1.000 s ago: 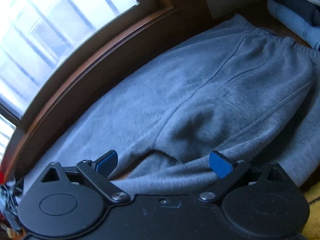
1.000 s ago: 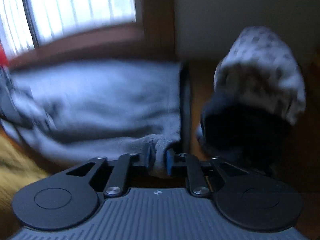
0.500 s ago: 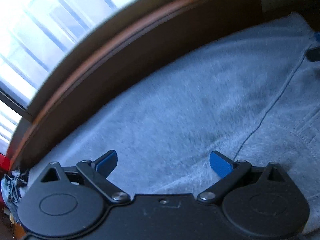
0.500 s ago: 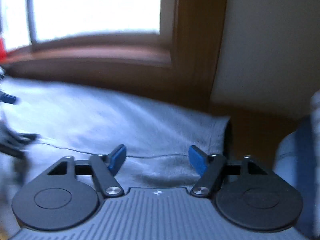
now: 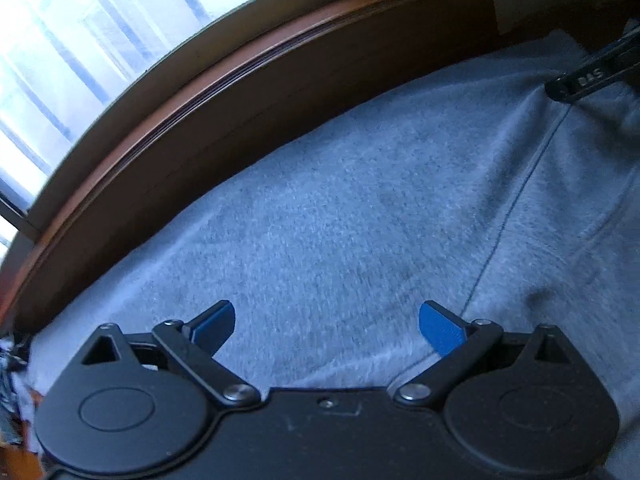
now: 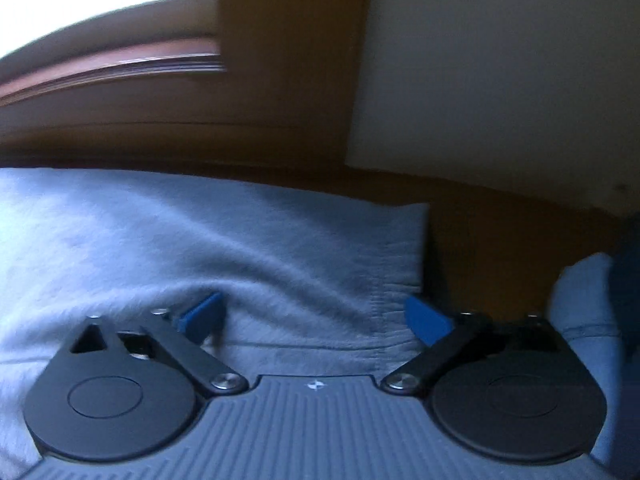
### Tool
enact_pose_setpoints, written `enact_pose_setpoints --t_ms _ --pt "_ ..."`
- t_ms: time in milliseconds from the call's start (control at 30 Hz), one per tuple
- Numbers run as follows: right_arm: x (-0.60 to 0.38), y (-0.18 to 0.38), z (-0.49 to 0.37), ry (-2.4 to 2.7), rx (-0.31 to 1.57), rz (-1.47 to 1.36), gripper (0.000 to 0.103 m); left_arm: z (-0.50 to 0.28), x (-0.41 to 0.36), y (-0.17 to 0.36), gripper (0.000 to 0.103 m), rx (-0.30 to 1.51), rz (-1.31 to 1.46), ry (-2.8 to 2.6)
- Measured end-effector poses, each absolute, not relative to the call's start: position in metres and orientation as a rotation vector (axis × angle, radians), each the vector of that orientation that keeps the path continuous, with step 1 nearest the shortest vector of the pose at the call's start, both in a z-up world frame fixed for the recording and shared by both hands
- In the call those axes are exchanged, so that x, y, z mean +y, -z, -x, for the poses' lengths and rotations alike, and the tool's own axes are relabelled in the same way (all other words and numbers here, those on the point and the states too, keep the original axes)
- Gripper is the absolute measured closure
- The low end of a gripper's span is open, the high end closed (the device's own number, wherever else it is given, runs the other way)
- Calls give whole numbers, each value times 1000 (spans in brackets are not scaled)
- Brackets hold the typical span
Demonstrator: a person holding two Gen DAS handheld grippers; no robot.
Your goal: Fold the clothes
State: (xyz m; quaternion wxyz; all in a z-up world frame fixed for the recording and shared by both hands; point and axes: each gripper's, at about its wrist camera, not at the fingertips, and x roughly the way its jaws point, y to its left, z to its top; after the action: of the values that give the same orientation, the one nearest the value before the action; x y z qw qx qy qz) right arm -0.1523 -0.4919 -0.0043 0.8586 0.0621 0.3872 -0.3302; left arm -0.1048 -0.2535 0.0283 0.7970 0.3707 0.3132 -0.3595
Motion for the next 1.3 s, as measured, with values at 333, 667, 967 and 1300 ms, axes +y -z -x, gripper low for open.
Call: enact_pose_setpoints --t_ms 333,667,967,1300 --pt "-325 -30 146 621 750 -85 16 60 -114 -54 4 558 -806 698" --pt "-169 -18 68 370 749 54 16 -59 0 -62 3 567 -740 501" --pt "-150 -2 -32 305 798 44 16 -171 28 -51 3 659 -674 440" --pt "-159 10 -98 261 803 -133 7 -276 9 -16 3 637 -784 444"
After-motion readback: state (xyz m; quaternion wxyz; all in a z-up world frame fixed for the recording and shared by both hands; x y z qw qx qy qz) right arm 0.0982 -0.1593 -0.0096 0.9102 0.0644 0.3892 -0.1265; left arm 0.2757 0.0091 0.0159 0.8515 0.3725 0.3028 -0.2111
